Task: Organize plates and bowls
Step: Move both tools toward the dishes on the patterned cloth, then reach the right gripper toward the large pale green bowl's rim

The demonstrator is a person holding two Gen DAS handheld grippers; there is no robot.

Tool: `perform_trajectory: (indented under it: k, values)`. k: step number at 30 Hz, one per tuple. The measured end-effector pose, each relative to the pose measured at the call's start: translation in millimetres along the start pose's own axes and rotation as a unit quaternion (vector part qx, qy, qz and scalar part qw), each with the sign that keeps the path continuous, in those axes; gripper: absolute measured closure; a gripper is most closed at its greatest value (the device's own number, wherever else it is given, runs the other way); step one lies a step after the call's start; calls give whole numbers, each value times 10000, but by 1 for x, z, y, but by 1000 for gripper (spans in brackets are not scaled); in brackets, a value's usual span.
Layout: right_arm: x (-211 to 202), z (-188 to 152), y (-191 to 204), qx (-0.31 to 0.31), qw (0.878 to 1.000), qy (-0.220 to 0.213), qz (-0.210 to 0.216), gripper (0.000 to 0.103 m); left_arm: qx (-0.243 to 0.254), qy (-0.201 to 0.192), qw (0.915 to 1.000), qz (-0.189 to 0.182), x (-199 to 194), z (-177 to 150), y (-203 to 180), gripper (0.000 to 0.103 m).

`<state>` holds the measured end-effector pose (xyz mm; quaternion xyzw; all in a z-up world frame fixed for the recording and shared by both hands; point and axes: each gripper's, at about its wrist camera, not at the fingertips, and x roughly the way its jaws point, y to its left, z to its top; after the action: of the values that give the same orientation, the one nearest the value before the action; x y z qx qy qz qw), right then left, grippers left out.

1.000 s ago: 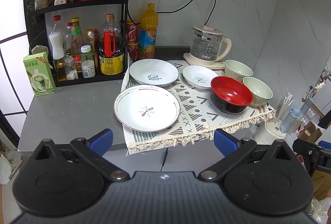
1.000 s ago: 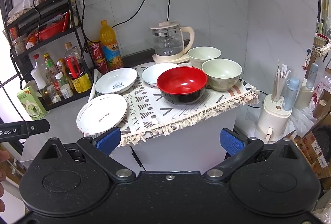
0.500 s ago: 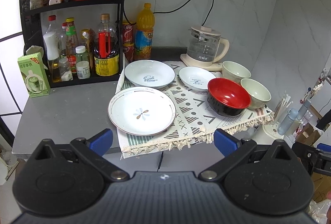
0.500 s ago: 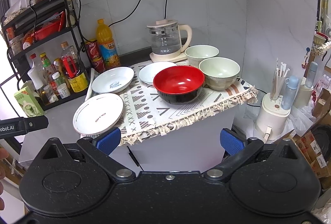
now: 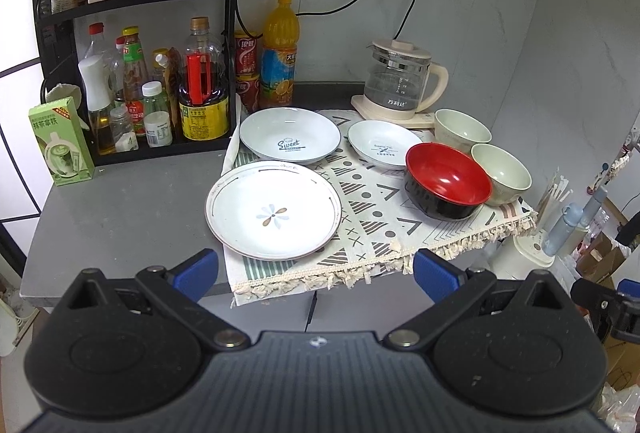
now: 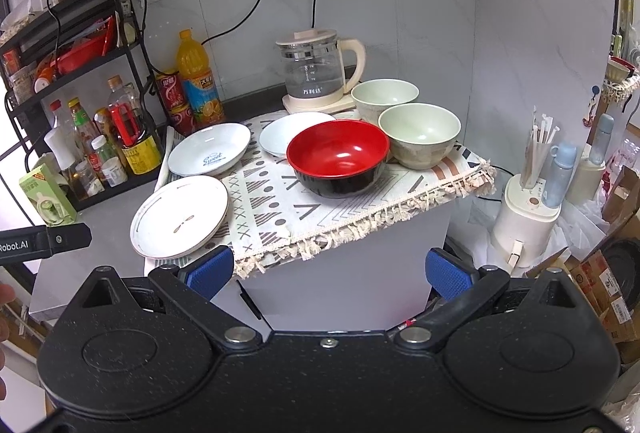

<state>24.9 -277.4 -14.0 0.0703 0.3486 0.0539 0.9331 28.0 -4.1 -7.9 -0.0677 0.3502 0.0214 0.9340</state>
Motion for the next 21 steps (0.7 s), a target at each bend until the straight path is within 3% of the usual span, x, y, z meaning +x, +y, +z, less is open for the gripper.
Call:
perform_trajectory:
  k: [21]
  values:
    - [23, 10, -31, 114, 9998, -44, -178, 0, -26, 125, 9999, 19, 40, 11, -26, 1]
